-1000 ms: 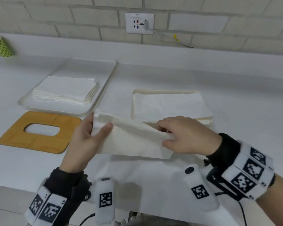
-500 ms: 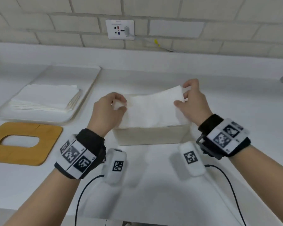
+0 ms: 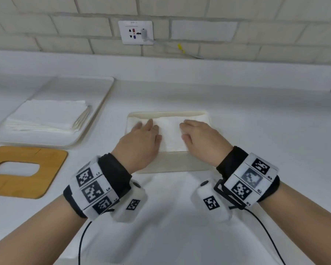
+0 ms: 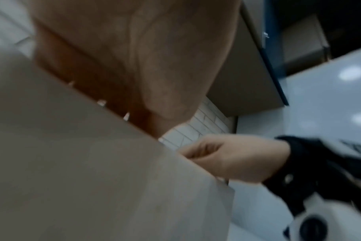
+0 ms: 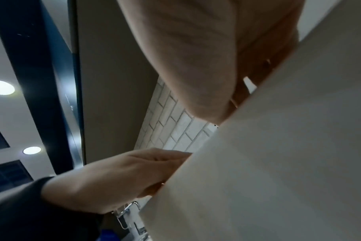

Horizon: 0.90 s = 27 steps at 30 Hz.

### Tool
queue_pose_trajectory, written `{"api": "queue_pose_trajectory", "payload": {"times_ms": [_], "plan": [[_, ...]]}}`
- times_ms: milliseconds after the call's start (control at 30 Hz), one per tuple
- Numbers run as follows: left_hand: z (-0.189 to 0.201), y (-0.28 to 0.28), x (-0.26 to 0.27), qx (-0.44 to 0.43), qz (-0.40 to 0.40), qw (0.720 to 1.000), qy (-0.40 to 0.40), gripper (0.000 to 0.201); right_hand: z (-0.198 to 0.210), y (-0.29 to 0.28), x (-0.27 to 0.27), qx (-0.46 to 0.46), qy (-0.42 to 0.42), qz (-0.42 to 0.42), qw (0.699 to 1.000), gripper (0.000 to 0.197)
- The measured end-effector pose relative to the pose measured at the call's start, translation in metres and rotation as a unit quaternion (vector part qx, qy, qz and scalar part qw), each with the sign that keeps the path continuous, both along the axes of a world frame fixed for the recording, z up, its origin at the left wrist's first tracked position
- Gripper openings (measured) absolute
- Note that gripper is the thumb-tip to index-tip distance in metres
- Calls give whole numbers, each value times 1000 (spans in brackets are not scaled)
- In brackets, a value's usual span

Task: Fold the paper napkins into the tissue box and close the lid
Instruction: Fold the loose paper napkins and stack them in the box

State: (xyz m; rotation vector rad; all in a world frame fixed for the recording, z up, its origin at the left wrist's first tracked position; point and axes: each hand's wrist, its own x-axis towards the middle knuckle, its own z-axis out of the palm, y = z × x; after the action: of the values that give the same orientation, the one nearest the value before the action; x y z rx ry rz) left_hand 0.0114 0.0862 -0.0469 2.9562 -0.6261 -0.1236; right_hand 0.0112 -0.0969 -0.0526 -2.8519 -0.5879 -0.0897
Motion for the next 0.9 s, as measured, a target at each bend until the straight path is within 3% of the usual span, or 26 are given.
{"api": "queue_pose_trajectory", "payload": {"times_ms": [100, 200, 300, 400, 500, 633, 767, 900], "plan": [[7, -4, 8, 74, 3, 988, 138, 51, 5, 4, 4, -38, 90, -20, 995, 32], [12, -6, 20, 109, 6, 972, 209, 54, 17, 3, 9, -69, 195, -22, 978, 44], [16, -7, 25, 143, -9, 954, 262, 57, 23, 5, 11, -77, 225, -26, 971, 43], [26, 3, 21, 78, -15, 953, 293, 56, 28, 13, 8, -67, 187, -35, 979, 27], [38, 31, 11, -88, -14, 956, 279, 39, 39, 33, 2, 18, 129, -32, 991, 25], [58, 95, 3, -326, 76, 904, 268, 22, 67, 91, -2, 245, 104, 11, 964, 12], [66, 170, 23, -385, 209, 890, 129, 25, 84, 163, 17, 383, 132, 25, 914, 16], [47, 236, 60, -382, 334, 861, 27, 19, 88, 233, 49, 343, 182, 12, 922, 19]]}}
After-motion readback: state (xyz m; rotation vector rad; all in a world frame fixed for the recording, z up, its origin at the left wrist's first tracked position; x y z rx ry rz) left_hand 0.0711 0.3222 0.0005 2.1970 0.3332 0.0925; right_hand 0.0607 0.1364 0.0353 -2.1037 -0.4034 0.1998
